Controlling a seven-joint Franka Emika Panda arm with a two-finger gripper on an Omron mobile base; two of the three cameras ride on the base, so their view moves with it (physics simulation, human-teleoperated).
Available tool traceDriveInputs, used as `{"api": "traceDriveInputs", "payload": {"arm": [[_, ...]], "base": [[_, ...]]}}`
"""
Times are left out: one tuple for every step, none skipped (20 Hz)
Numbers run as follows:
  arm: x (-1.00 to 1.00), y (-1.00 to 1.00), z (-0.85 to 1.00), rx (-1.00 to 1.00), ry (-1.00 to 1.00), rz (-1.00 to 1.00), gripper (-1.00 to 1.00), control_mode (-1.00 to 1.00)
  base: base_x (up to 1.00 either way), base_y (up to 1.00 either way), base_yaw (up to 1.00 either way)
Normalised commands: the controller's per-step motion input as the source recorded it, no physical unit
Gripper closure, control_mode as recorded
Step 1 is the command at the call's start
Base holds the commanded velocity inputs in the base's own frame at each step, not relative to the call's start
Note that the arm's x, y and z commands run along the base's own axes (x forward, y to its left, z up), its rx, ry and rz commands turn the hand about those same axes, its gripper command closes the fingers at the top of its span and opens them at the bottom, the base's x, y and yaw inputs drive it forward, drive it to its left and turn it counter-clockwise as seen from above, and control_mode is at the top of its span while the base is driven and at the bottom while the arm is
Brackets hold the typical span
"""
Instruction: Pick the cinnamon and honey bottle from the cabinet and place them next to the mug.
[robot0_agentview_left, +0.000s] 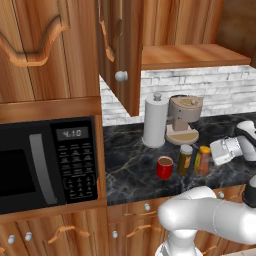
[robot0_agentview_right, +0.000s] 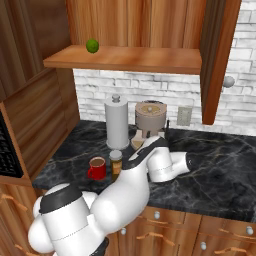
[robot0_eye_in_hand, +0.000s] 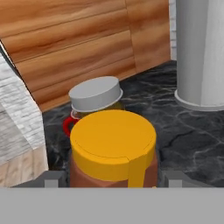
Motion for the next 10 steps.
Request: {"api": "traceDriveInputs", "payload": {"arm": [[0.00,0.00,-0.06,-0.02,-0.01,0.00,1.00,-1.00],[0.04,0.00,-0.04,-0.03,-0.01,0.00,1.00,-1.00],[0.10,0.00,-0.04,-0.04,-0.02,0.00,1.00,-1.00],[0.20,0.00,0.00,-0.03,0.00,0.00,1.00,-1.00],[0.22,0.00,0.00,-0.04,0.00,0.00,1.00,-1.00],[0.22,0.00,0.00,-0.03,0.00,0.00,1.00,-1.00],[0.24,0.00,0.00,-0.03,0.00,0.00,1.00,-1.00],[0.24,0.00,0.00,-0.03,0.00,0.00,1.00,-1.00],[0.23,0.00,0.00,-0.03,0.00,0.00,1.00,-1.00],[0.21,0.00,0.00,-0.02,-0.01,0.00,1.00,-1.00]], "base": [[0.00,0.00,0.00],[0.00,0.00,0.00],[0.00,0.00,0.00],[0.00,0.00,0.00],[0.00,0.00,0.00],[0.00,0.00,0.00],[0.00,0.00,0.00],[0.00,0.00,0.00],[0.00,0.00,0.00],[0.00,0.00,0.00]]}}
